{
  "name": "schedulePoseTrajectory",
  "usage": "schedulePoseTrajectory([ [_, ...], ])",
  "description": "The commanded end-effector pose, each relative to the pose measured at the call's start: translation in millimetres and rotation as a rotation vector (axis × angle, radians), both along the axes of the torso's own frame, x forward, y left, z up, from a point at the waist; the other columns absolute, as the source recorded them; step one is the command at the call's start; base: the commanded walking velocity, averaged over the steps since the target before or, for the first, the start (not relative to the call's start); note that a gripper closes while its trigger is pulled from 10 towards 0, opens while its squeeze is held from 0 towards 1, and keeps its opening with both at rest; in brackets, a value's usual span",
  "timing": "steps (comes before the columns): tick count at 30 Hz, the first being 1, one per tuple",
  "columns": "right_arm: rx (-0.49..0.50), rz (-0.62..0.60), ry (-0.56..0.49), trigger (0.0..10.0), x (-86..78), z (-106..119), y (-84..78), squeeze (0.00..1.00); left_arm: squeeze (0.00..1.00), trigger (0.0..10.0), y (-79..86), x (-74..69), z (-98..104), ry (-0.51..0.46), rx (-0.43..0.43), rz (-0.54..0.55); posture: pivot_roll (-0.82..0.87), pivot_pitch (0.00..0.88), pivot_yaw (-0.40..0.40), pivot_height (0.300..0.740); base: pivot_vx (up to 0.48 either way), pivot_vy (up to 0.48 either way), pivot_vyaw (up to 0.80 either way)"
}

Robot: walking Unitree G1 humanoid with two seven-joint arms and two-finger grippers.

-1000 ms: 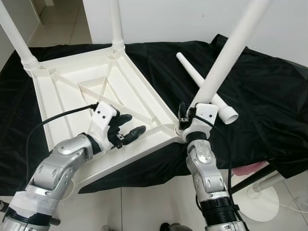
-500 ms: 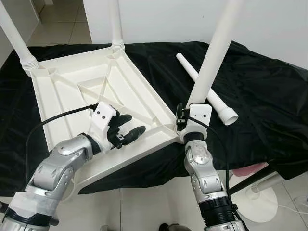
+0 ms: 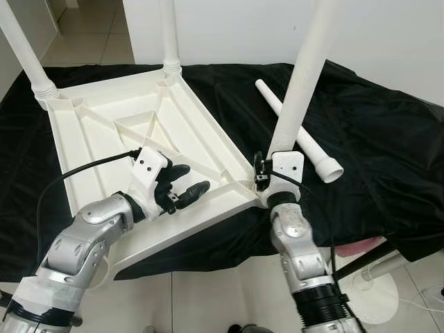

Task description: Building children table

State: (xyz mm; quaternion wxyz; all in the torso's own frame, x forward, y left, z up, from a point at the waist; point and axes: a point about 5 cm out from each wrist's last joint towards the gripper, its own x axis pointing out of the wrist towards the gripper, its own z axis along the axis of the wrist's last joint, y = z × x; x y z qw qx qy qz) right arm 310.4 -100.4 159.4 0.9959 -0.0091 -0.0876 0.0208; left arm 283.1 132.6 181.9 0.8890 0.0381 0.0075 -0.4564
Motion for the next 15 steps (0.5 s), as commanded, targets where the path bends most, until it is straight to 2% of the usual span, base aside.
schedulePoseTrajectory([
  [1,0.022,-0.037,0.177,10.0,-3.8,-36.4,-11.4,0.00,0.00,10.0,-0.5,-4.2,1.4,-0.009,0.003,-0.079,-0.03,0.101,-0.044,0.740,0.000,0.000,0.00],
  [9,0.097,-0.062,0.222,10.0,-3.9,-43.1,-17.7,0.00,0.00,10.0,0.2,-3.3,2.5,-0.011,0.002,-0.076,-0.03,0.106,-0.037,0.740,0.000,0.000,0.00],
  [15,0.054,-0.042,0.196,10.0,-3.5,-39.8,-15.2,0.00,0.00,10.0,0.4,-2.2,3.2,-0.014,-0.002,-0.072,-0.03,0.109,-0.033,0.740,0.000,0.000,0.00],
])
